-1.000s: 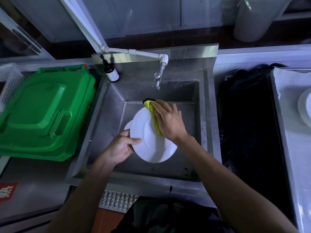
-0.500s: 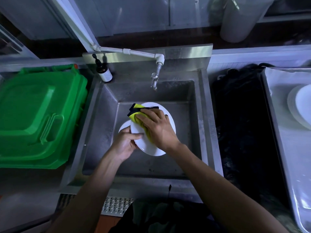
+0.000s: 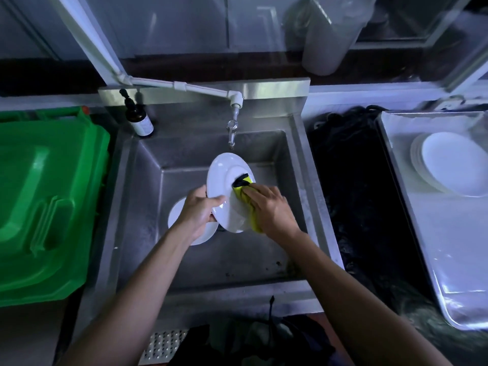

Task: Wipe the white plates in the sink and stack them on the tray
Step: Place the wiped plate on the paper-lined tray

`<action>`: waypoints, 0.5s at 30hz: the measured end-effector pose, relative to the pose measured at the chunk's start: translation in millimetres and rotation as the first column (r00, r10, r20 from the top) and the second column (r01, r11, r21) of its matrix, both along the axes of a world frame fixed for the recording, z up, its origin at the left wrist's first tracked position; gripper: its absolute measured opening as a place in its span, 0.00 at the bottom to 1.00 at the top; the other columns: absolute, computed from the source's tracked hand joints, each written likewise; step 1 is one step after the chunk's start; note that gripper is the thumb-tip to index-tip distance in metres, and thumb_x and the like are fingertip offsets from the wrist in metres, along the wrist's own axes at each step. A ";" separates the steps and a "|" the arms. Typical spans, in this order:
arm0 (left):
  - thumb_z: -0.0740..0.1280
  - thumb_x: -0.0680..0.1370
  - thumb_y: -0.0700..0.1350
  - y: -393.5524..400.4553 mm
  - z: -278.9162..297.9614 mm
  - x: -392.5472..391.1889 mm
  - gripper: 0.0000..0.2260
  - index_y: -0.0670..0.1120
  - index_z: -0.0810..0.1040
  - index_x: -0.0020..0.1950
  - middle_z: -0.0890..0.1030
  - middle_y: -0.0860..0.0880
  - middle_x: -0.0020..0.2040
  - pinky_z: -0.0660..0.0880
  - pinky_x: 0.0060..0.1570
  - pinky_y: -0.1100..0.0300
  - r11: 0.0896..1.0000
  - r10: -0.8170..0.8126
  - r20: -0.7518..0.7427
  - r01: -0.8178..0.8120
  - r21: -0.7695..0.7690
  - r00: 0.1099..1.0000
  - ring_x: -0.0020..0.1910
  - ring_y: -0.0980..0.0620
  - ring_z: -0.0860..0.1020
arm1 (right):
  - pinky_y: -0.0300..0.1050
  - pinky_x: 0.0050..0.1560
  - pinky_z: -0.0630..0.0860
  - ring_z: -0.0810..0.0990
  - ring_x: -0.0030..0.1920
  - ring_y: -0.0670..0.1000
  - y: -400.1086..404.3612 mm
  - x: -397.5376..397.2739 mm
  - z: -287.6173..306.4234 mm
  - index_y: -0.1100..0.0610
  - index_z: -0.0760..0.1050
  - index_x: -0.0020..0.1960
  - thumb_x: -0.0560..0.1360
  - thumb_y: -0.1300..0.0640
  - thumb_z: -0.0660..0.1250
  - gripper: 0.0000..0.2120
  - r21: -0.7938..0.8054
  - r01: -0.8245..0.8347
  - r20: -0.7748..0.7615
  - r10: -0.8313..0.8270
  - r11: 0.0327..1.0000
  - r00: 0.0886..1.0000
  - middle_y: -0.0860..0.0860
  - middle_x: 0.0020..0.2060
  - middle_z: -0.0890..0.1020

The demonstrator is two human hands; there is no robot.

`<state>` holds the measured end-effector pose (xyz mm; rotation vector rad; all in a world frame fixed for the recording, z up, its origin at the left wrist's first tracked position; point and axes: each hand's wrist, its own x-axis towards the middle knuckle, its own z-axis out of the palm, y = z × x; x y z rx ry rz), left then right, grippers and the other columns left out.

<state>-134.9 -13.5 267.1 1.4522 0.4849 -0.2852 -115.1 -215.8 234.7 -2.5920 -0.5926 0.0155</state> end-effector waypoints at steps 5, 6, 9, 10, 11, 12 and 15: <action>0.68 0.78 0.38 -4.3 -2.3 19.3 0.04 0.44 0.79 0.44 0.80 0.52 0.36 0.71 0.37 0.56 0.944 -0.197 0.050 0.175 0.281 0.979 0.36 0.53 0.76 | 0.61 0.48 0.79 0.76 0.56 0.62 -19.2 -4.1 6.9 0.46 0.74 0.67 0.76 0.63 0.65 0.23 -0.080 0.078 -0.005 -0.078 0.994 0.997 0.48 0.66 0.77; 0.68 0.78 0.39 -6.0 -2.0 23.0 0.02 0.42 0.79 0.46 0.80 0.49 0.38 0.70 0.39 0.55 0.921 -0.240 0.047 0.211 0.329 0.970 0.37 0.52 0.76 | 0.61 0.48 0.79 0.76 0.55 0.62 -23.9 -5.4 9.4 0.47 0.75 0.67 0.77 0.63 0.64 0.21 -0.079 0.093 -0.005 -0.094 0.992 0.996 0.49 0.65 0.77; 0.67 0.78 0.41 -14.7 0.2 31.1 0.07 0.36 0.77 0.50 0.79 0.42 0.42 0.68 0.40 0.55 0.841 -0.335 0.062 0.269 0.469 0.940 0.40 0.49 0.74 | 0.59 0.50 0.79 0.77 0.57 0.61 -37.0 -10.0 19.1 0.50 0.77 0.66 0.80 0.59 0.61 0.17 -0.096 0.170 -0.011 -0.172 0.981 0.985 0.49 0.65 0.78; 0.66 0.78 0.40 -19.5 2.2 33.0 0.07 0.36 0.76 0.47 0.77 0.44 0.39 0.66 0.38 0.56 0.804 -0.370 0.079 0.276 0.527 0.926 0.38 0.50 0.72 | 0.59 0.51 0.78 0.76 0.57 0.61 -42.0 -12.0 23.5 0.50 0.77 0.67 0.81 0.57 0.58 0.17 -0.094 0.193 -0.018 -0.195 0.977 0.981 0.49 0.65 0.78; 0.66 0.78 0.40 -25.7 5.8 34.4 0.08 0.38 0.73 0.42 0.73 0.47 0.36 0.63 0.35 0.59 0.763 -0.411 0.101 0.281 0.582 0.906 0.35 0.52 0.69 | 0.60 0.52 0.78 0.76 0.58 0.61 -47.8 -14.3 28.3 0.51 0.77 0.67 0.82 0.53 0.55 0.18 -0.079 0.217 -0.025 -0.219 0.973 0.975 0.49 0.65 0.78; 0.65 0.78 0.39 -32.1 9.0 36.7 0.11 0.41 0.68 0.38 0.69 0.50 0.33 0.59 0.32 0.60 0.718 -0.457 0.122 0.284 0.635 0.881 0.32 0.54 0.65 | 0.61 0.52 0.78 0.76 0.58 0.62 -54.1 -16.3 33.2 0.51 0.77 0.68 0.82 0.50 0.53 0.20 -0.058 0.240 -0.027 -0.242 0.969 0.970 0.50 0.65 0.78; 0.64 0.79 0.39 -54.1 21.1 46.9 0.15 0.46 0.63 0.36 0.65 0.53 0.30 0.59 0.30 0.54 0.595 -0.581 0.137 0.304 0.744 0.802 0.29 0.50 0.64 | 0.62 0.52 0.77 0.75 0.58 0.61 -78.6 -19.6 41.5 0.48 0.76 0.68 0.82 0.51 0.53 0.20 -0.032 0.306 -0.026 -0.307 0.952 0.951 0.49 0.65 0.78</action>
